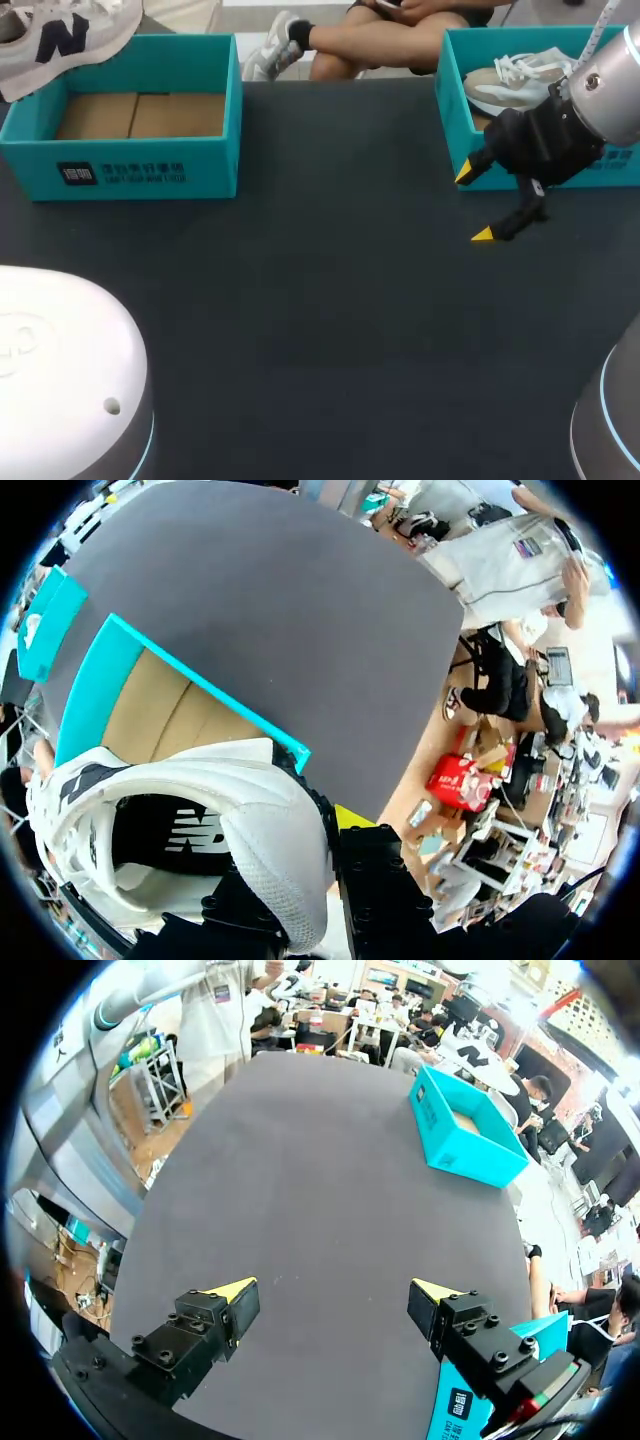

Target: Take the shoe out of the shoebox, open the shoe tongue, remove and reinsert the insole, then place the shoe into the shoebox

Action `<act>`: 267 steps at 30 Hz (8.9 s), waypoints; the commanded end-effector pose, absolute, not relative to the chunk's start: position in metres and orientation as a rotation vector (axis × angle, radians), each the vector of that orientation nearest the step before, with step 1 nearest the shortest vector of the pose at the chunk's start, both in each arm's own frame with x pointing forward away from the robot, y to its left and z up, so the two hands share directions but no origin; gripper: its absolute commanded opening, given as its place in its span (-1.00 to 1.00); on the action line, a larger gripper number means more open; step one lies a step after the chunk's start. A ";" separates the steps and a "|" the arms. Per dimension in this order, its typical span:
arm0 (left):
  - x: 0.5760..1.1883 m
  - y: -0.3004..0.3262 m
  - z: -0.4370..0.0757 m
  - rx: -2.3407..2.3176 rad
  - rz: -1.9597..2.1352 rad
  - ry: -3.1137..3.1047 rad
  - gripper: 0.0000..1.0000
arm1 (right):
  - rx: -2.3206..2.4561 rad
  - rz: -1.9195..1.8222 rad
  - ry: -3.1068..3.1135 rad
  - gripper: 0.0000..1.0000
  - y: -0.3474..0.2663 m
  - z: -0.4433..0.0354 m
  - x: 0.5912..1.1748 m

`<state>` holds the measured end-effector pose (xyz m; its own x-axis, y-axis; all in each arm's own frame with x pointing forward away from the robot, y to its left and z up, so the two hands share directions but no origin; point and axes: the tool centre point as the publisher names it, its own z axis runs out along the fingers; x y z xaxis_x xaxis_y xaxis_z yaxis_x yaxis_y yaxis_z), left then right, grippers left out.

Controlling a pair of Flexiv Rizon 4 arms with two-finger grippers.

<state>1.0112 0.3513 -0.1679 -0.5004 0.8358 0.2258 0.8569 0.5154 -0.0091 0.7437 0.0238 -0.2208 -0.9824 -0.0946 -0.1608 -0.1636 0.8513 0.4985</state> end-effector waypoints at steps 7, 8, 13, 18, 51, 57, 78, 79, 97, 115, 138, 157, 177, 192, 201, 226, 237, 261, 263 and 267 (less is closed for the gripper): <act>1.012 0.357 -0.165 -1.783 -0.259 -2.296 -1.00 | -0.201 0.792 2.896 1.00 0.025 -0.222 0.743; 1.013 0.358 -0.164 -1.794 -0.250 -2.293 -1.00 | -0.201 0.792 2.896 1.00 0.025 -0.222 0.743; 1.018 0.361 -0.163 -1.779 -0.243 -2.297 -1.00 | -0.201 0.792 2.896 1.00 0.025 -0.222 0.743; 1.016 0.365 -0.161 -1.805 -0.245 -2.284 -1.00 | -0.201 0.792 2.896 1.00 0.025 -0.222 0.743; 1.021 0.369 -0.155 -1.945 -0.329 -2.172 -1.00 | -0.201 0.792 2.896 1.00 0.025 -0.222 0.743; 1.021 0.369 -0.155 -1.945 -0.329 -2.172 -1.00 | -0.201 0.792 2.896 1.00 0.025 -0.222 0.743; 1.052 0.318 -0.206 -2.166 -0.337 -1.975 -1.00 | -0.201 0.792 2.896 1.00 0.025 -0.222 0.743; 1.054 0.319 -0.207 -2.164 -0.332 -1.978 -1.00 | -0.201 0.792 2.896 1.00 0.025 -0.222 0.743; 1.072 0.318 -0.266 -2.190 -0.313 -1.924 -1.00 | -0.201 0.792 2.896 1.00 0.025 -0.222 0.743; 1.052 0.293 -0.310 -2.187 -0.275 -1.898 -1.00 | -0.201 0.792 2.896 1.00 0.025 -0.222 0.743; 1.045 0.304 -0.368 -2.148 -0.224 -1.855 -0.73 | -0.201 0.792 2.896 1.00 0.025 -0.222 0.743; 1.047 0.296 -0.337 -2.247 -0.193 -1.889 0.18 | -0.201 0.792 2.896 1.00 0.025 -0.222 0.743; 1.028 0.275 -0.228 -2.281 -0.165 -2.081 0.64 | 0.001 0.804 2.862 1.00 0.028 -0.212 0.796; 0.980 0.257 -0.189 -2.403 -0.150 -2.057 1.00 | 1.063 0.781 2.436 1.00 -0.040 -0.178 0.917; 0.980 0.257 -0.189 -2.403 -0.150 -2.057 1.00 | 1.063 0.781 2.436 1.00 -0.040 -0.178 0.917; 0.980 0.257 -0.189 -2.403 -0.150 -2.057 1.00 | 1.759 0.538 1.998 1.00 -0.139 -0.198 1.043; 0.980 0.257 -0.189 -2.403 -0.150 -2.057 1.00 | 2.045 0.370 2.011 1.00 -0.188 -0.219 1.069; 0.980 0.257 -0.189 -2.403 -0.150 -2.057 1.00 | 2.284 0.251 1.774 1.00 -0.225 -0.263 1.098; 0.980 0.257 -0.189 -2.403 -0.150 -2.057 1.00 | 2.368 0.294 1.692 1.00 -0.240 -0.268 1.117; 0.980 0.257 -0.189 -2.403 -0.150 -2.057 1.00 | 2.404 0.278 1.621 1.00 -0.266 -0.276 1.147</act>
